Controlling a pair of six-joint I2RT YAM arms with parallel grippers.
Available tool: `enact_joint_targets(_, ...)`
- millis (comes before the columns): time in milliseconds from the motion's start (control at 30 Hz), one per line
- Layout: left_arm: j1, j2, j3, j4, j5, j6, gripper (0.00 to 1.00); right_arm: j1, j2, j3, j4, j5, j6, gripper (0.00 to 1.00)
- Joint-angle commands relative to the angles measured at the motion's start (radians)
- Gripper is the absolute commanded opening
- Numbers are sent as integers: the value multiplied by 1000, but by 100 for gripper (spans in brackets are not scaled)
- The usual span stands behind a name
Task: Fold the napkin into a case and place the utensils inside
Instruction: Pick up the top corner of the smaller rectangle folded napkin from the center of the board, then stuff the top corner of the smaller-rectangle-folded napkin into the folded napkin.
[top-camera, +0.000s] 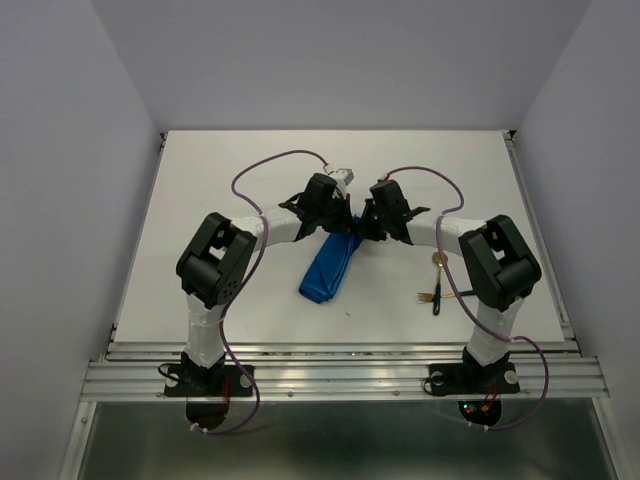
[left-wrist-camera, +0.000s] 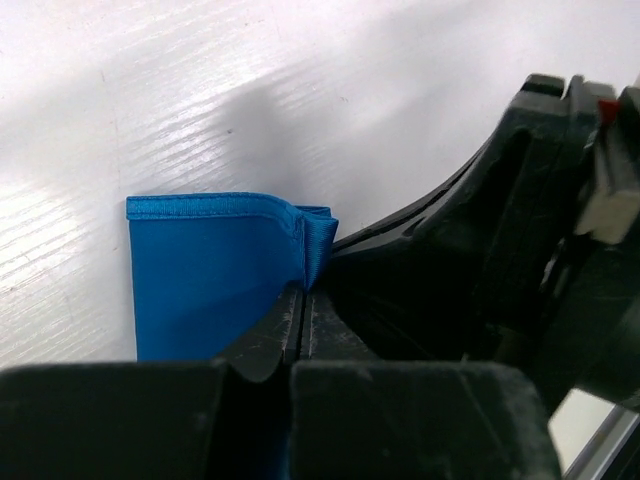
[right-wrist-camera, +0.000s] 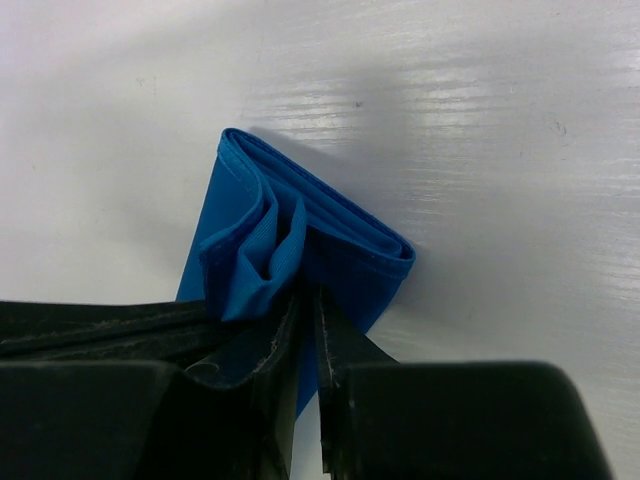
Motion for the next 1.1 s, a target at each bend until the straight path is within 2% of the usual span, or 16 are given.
enact_joint_targets(0,21,-16,15,0,52,41,0,-40,-108,-15,4,11,-21,17)
enact_joint_targets(200,75,-27,-17,31,166,33,0,-51,-127,25,-45,-18,-96,24)
enact_joint_targets(433,110,-34,-7,8,302,33,0,-51,-97,59,-113,-26,-242,25)
enact_joint_targets(700,129,-28,4,-47,327,41,0,64,-59,96,-119,60,-345,28)
enact_joint_targets(1067,138,-36,0,-32,350,10,0,107,-13,111,-85,95,-372,29)
